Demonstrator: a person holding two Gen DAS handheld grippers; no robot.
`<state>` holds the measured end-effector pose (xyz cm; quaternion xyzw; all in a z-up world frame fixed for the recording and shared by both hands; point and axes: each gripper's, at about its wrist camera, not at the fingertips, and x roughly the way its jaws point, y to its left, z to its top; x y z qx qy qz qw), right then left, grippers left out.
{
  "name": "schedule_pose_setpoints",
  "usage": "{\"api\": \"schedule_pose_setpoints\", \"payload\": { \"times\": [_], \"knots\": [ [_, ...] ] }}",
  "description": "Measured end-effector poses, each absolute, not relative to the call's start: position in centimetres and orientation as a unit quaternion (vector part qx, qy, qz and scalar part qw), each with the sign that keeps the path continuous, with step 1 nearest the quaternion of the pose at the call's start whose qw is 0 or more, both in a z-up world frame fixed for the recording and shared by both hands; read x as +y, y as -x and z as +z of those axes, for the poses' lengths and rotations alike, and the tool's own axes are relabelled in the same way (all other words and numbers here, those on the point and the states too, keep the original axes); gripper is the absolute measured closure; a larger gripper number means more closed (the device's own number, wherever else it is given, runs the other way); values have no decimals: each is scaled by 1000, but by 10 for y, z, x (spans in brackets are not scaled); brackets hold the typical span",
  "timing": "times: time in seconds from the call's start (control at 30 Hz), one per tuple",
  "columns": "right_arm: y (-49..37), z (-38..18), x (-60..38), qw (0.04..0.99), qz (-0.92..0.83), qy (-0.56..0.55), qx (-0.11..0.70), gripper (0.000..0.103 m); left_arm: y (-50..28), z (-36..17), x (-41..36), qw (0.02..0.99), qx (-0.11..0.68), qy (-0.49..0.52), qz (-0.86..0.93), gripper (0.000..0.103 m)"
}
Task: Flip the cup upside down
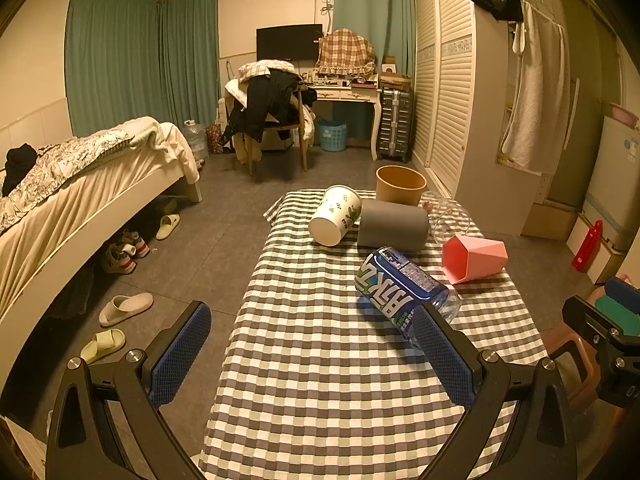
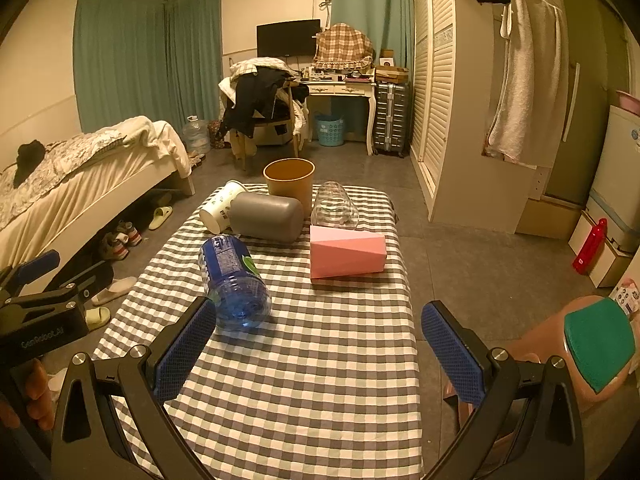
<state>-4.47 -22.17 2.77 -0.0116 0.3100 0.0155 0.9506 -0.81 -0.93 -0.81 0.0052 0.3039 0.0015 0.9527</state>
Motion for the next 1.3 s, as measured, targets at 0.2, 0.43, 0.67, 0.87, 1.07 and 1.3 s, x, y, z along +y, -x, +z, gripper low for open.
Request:
{"api": "schedule_pose_setpoints", "payload": {
  "times": [0.2,0.43,0.67,0.87,1.07,1.3],
  "knots": [
    [43,30,-221,951,25,31,306,0,9,-8,-11,951,310,-2,4,0],
    [33,35,-226,950,57,66,301,0,3,-10,-21,946,325,-6,15,0],
    [7,32,-236,931,120,162,305,0,-7,-15,-33,942,334,0,33,0],
    [-29,20,-252,903,178,239,310,0,-20,-23,-44,938,343,-3,52,0],
    [-80,0,-260,881,206,271,328,0,-39,-32,-47,933,352,1,68,0],
    [-139,-49,-247,837,249,314,374,0,-64,-41,-42,930,360,2,78,0]
  ]
}}
